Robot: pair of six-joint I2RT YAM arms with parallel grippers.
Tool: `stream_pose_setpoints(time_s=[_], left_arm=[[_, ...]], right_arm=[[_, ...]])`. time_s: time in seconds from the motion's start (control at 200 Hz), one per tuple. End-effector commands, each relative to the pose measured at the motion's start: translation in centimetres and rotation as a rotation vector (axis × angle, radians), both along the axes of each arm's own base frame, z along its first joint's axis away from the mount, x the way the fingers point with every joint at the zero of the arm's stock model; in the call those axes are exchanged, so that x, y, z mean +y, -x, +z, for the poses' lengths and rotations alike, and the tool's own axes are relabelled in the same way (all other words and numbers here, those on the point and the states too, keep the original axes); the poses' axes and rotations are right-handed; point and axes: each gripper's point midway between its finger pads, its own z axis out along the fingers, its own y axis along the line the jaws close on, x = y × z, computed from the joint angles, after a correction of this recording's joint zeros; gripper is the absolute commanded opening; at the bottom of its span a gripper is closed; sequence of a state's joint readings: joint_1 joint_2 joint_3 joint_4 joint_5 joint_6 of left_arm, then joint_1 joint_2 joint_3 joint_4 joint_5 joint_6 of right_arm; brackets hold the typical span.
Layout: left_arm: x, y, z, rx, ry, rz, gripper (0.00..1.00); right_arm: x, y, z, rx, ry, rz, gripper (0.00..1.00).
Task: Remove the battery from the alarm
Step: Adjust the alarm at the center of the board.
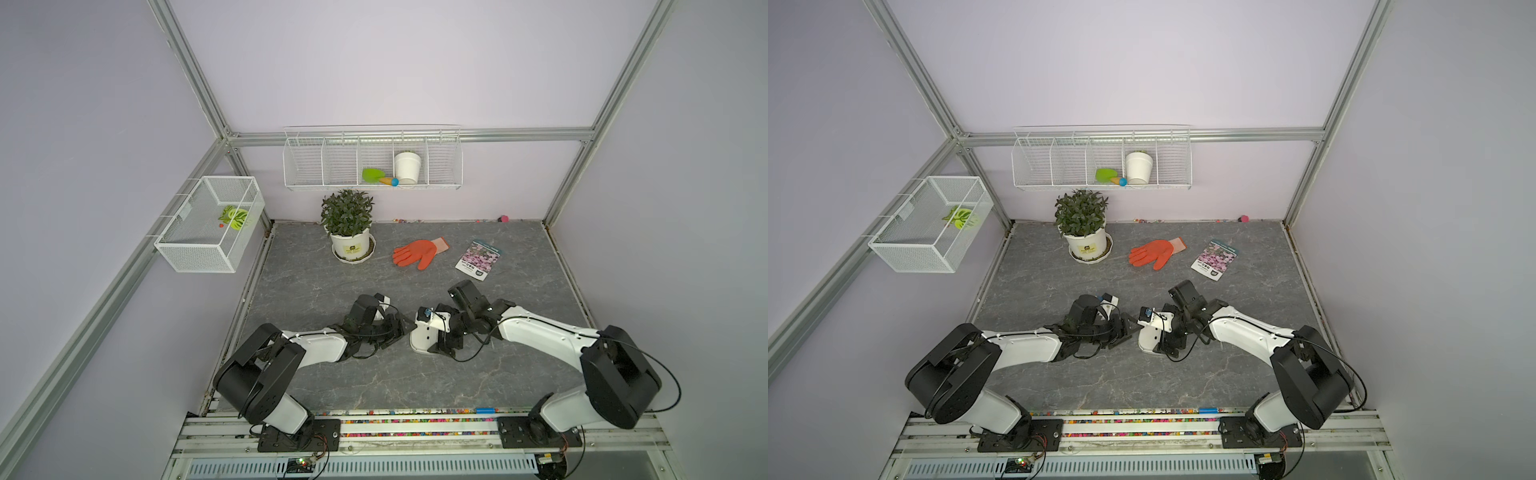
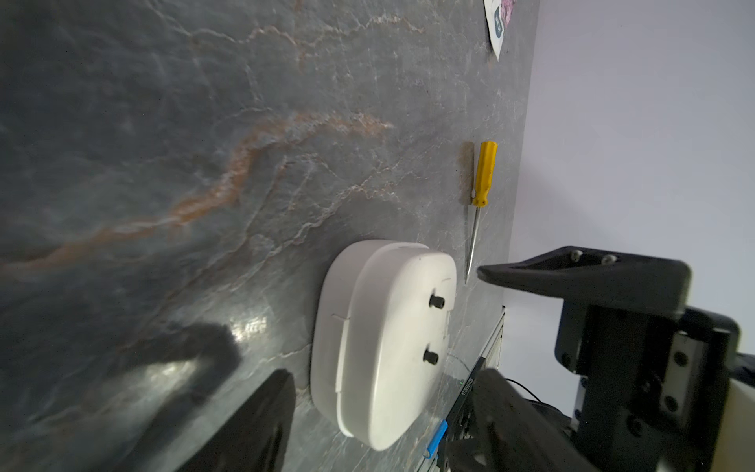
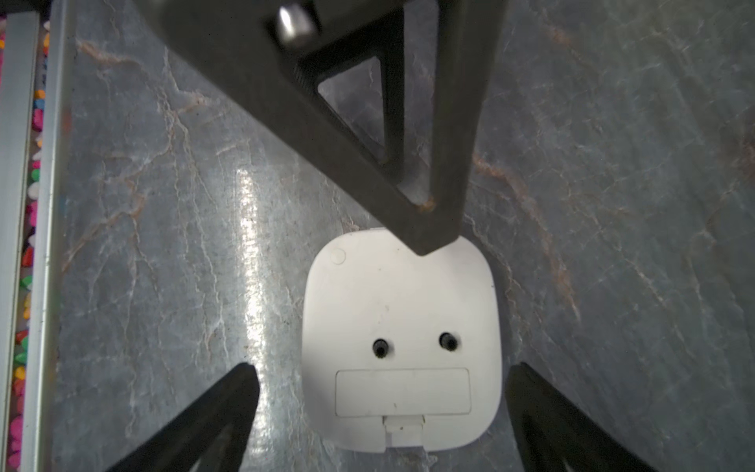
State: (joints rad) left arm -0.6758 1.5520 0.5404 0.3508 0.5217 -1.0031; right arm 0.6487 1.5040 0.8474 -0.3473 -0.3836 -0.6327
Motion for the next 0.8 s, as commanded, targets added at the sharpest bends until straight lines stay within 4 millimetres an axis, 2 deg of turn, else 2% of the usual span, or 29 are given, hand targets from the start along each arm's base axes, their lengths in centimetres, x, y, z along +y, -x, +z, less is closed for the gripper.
stream_pose_setpoints(time_s=[0.0, 0.15, 0.315, 0.53, 0.715, 0.795], left_arm=[[-0.2, -0.2, -0.1, 0.002, 0.015, 0.0, 0.74], [-0.3, -0.1, -0.5, 0.012, 0.016, -0.007, 0.73], [-0.3, -0.2, -0.8, 0.015, 0.012, -0.004, 0.73], [-0.2, -0.2, -1.0, 0.018, 0.009, -0.001, 0.73], [0.0, -0.2, -0.8, 0.009, 0.008, 0.01, 0.76], [0.3, -0.2, -0.5, -0.001, 0.009, 0.019, 0.8]], right_arm=[[-0.6, 0.0, -0.9, 0.015, 0.075, -0.007, 0.98], [-0.6, -0.2, -2.1, 0.027, 0.137, -0.014, 0.98], [-0.5, -0.6, -2.3, 0.051, 0.184, -0.031, 0.98], [-0.7, -0.1, -3.6, 0.077, 0.262, 0.007, 0.98], [-0.4, 0.2, -3.7, 0.092, 0.282, 0.03, 0.98], [-0.6, 0.4, -3.6, 0.11, 0.297, 0.033, 0.94]])
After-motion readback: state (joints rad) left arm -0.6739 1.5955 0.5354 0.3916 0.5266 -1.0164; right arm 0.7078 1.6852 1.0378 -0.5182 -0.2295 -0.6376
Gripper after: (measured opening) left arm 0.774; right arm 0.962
